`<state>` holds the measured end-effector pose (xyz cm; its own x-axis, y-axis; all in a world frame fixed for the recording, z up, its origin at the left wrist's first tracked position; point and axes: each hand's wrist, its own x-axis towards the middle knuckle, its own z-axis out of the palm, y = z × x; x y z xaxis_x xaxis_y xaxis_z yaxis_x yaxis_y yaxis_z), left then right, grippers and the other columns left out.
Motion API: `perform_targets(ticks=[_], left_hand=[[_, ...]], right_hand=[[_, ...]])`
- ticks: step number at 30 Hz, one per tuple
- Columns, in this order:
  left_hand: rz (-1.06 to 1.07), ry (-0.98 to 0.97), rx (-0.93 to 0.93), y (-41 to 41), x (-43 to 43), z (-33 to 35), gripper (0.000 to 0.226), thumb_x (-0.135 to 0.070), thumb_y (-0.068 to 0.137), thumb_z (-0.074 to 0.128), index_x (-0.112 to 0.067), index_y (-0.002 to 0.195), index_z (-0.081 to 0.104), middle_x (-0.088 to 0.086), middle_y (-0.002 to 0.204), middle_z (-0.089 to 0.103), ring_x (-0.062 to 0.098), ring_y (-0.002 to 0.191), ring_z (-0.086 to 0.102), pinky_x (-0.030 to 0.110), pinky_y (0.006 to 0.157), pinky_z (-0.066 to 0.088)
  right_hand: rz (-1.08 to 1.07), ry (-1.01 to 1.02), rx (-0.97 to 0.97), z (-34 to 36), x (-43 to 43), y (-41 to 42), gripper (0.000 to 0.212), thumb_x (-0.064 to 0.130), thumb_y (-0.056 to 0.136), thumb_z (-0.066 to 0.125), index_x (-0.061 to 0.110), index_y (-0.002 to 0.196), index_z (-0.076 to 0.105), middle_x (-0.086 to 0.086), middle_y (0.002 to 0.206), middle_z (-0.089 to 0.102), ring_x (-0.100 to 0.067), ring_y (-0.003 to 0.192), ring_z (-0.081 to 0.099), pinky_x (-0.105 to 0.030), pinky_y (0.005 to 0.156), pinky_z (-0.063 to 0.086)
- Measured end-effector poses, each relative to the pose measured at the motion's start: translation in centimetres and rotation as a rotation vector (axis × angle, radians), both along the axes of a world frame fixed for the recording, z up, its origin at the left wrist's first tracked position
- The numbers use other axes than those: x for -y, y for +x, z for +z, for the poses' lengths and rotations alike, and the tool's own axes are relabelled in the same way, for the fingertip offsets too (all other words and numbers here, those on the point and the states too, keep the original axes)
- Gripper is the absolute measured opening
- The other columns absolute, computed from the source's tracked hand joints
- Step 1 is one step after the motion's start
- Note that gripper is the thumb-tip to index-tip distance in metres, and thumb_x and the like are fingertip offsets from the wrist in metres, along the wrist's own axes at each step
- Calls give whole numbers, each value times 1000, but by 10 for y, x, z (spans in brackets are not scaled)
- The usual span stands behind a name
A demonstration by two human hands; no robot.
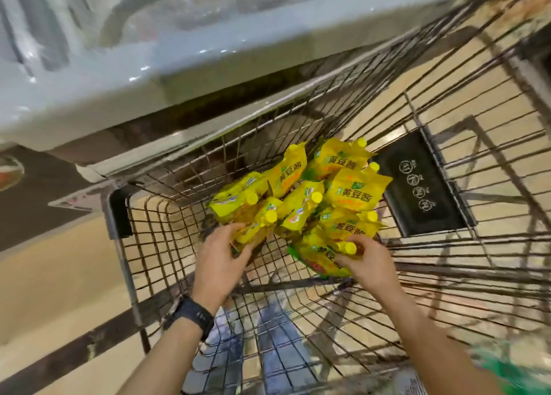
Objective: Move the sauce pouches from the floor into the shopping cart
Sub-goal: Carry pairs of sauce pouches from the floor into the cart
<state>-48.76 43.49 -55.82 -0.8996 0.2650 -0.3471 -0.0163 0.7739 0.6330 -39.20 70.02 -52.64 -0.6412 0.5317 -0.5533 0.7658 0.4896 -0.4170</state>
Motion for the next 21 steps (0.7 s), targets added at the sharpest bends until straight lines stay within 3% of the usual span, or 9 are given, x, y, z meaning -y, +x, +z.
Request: perform_targets(ticks=[4, 7, 12, 15, 21], left_hand=[[-78, -71, 25, 12, 32, 53, 54, -38, 87, 71, -24, 136, 53, 2, 124, 62, 22, 116, 59, 40, 94, 51], [-120, -133, -22, 18, 61, 96, 59, -39, 85, 71, -19, 137, 51, 6, 124, 61, 27, 118, 57, 39, 95, 48], [-108, -298, -103, 29, 111, 167, 69, -47, 88, 63, -24, 147, 37, 7, 134, 54, 29, 116, 59, 38, 86, 51], [-64, -353, -107, 34, 134, 200, 72, -42, 89, 65, -21, 150, 34, 11, 136, 51, 32, 125, 50, 39, 94, 47], [151, -619, -190, 62, 173, 246, 73, -55, 87, 59, -27, 149, 32, 9, 144, 42, 31, 131, 44, 47, 103, 44]], right_hand=[[118, 94, -106, 40, 26, 16, 65, 21, 71, 80, 16, 130, 53, -6, 124, 60, -26, 115, 57, -40, 96, 49], [266, 184, -119, 79, 58, 15, 72, 28, 76, 77, 17, 139, 44, -6, 134, 51, -27, 127, 48, -39, 101, 43], [562, 249, -104, 146, 114, -18, 79, 33, 78, 73, 24, 147, 34, -9, 145, 39, -30, 132, 43, -40, 103, 41], [713, 290, -185, 181, 147, -45, 84, 36, 77, 70, 28, 150, 29, -7, 151, 33, -29, 136, 40, -41, 104, 43], [1066, 406, -318, 223, 199, -75, 84, 38, 77, 69, 26, 150, 27, -9, 150, 33, -29, 137, 36, -46, 108, 39]])
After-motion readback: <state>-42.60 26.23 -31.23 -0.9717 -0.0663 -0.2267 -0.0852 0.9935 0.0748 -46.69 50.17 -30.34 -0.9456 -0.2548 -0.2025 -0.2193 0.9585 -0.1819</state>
